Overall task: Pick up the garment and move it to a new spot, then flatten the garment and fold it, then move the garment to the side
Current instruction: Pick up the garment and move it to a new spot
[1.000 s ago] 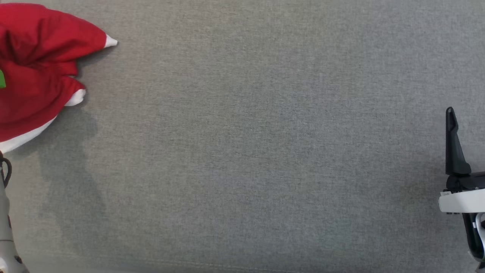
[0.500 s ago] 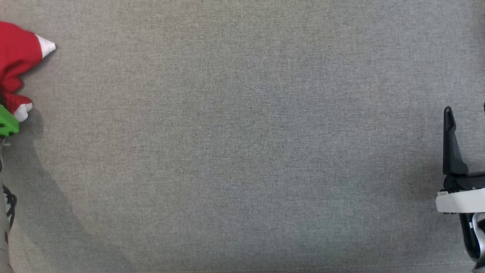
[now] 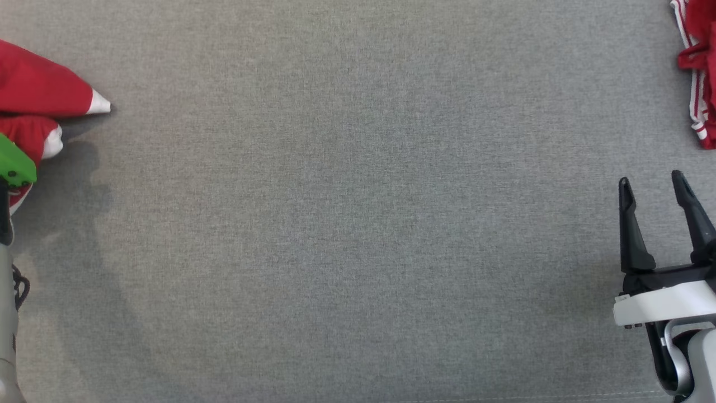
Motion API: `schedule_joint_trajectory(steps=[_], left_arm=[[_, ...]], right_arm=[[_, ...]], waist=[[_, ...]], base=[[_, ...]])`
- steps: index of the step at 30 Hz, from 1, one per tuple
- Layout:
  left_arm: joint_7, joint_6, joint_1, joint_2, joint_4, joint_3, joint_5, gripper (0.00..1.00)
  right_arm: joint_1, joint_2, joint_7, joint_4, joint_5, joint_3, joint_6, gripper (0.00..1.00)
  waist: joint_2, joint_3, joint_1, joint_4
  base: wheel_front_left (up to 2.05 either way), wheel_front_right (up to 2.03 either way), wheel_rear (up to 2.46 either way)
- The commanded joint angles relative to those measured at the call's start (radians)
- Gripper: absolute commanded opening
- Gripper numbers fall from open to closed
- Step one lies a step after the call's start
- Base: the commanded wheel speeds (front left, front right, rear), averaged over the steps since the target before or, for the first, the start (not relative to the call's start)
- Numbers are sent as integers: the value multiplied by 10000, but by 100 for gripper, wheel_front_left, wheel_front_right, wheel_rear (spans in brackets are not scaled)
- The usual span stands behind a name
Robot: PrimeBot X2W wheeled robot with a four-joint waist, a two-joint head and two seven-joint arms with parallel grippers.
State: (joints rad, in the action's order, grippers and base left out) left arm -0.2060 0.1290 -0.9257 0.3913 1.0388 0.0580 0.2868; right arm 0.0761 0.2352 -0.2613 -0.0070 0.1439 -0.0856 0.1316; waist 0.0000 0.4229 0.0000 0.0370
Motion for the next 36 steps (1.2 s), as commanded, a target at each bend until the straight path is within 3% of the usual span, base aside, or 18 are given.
schedule_joint_trajectory(steps=[1,14,23,29,36], left_arm=[[-131,21,-193,52,-262,-139,-11,0],[277,21,-438,-45,-3924,-1893,414,0],[1297,14,-574,-1255,-6503,-3129,622,0],[1433,-83,-12,-2250,-6753,-3928,641,0],[984,-163,1325,-2982,-5944,-4669,832,0]], right_arm=[[19,-78,-29,122,79,64,-20,100],[-127,-779,-43,663,210,229,-20,100],[-106,-1144,-41,867,263,337,-20,100],[16,-1264,-40,949,319,436,-20,100],[26,-1387,-41,1019,357,455,-20,100]], waist=[[0,-548,0,-140],[0,-1793,0,-1133],[0,-2129,0,-2074],[0,-2078,0,-2570],[0,-1978,0,-2769]], base=[[0,0,0],[0,0,0],[0,0,0],[0,0,0],[0,0,0]])
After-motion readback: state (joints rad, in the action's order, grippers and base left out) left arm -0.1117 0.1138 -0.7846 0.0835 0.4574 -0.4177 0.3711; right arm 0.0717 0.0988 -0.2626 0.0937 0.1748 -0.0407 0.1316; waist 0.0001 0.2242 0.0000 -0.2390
